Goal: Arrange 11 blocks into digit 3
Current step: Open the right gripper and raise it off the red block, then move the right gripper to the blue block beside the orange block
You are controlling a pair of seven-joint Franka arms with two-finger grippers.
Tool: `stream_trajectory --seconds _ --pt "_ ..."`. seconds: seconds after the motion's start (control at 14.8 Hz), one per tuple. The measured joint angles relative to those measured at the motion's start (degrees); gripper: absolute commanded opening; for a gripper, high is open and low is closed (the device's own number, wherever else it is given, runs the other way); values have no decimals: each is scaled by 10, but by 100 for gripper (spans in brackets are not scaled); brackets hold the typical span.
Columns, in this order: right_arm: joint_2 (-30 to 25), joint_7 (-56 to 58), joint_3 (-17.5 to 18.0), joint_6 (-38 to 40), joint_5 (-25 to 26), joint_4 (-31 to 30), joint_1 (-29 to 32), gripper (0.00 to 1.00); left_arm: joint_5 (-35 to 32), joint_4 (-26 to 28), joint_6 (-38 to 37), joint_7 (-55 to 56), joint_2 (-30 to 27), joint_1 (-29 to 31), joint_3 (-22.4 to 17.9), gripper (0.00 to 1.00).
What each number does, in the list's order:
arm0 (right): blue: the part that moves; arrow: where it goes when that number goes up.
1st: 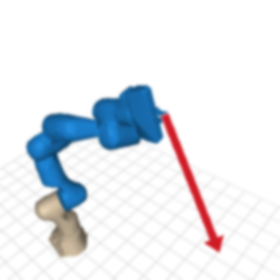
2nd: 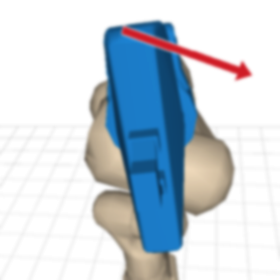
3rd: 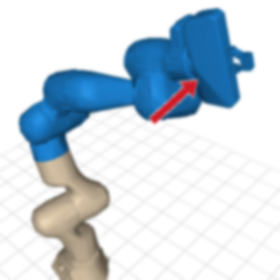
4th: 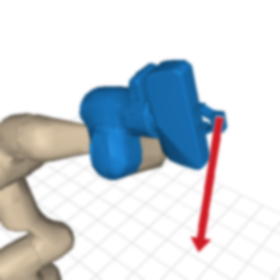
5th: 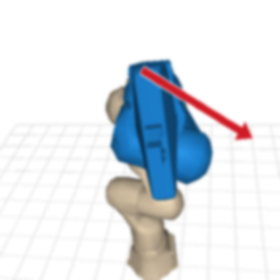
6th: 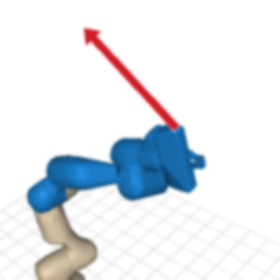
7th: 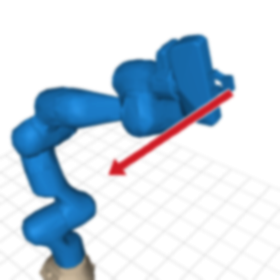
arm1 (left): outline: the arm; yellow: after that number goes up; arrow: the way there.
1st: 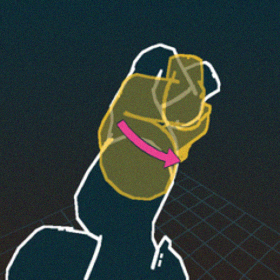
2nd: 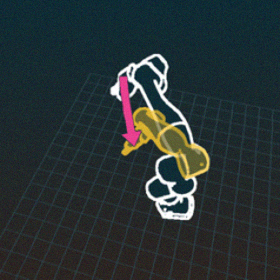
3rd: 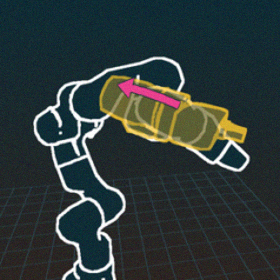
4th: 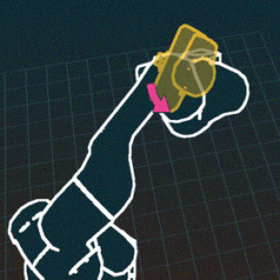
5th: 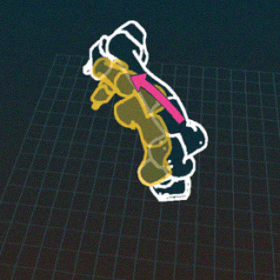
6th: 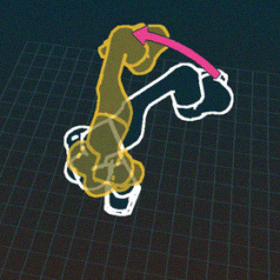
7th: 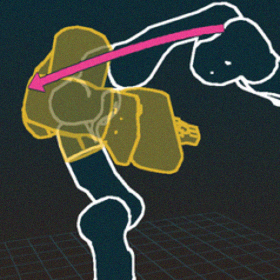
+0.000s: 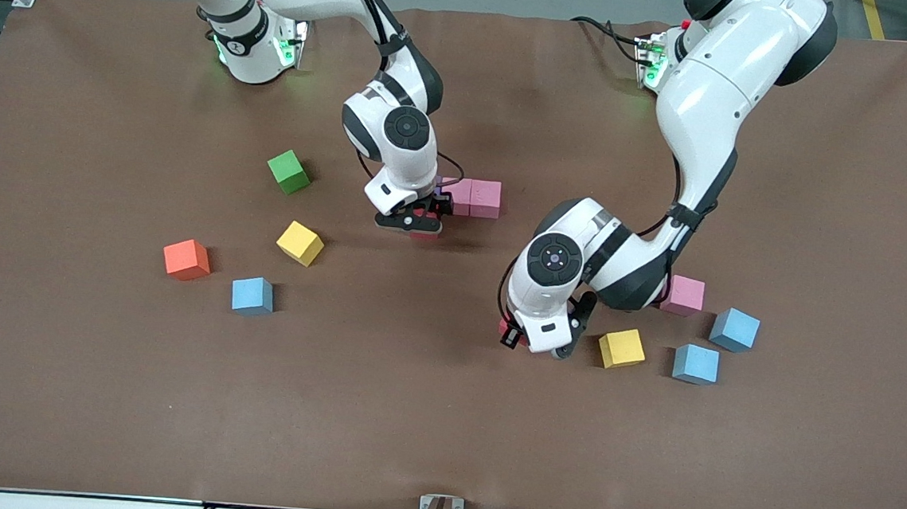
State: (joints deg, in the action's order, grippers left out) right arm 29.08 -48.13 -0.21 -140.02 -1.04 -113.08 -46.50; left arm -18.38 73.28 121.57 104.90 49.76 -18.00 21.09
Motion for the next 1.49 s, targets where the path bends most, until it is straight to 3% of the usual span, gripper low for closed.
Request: stream_trajectory --seconds 0.95,1.49 --pt "-32 -30 -7 7 -1 19 6 100 0 0 0 0 0 1 0 44" --pt "-129 -45 -14 159 -1 25 103 100 0 0 0 0 0 1 -1 44"
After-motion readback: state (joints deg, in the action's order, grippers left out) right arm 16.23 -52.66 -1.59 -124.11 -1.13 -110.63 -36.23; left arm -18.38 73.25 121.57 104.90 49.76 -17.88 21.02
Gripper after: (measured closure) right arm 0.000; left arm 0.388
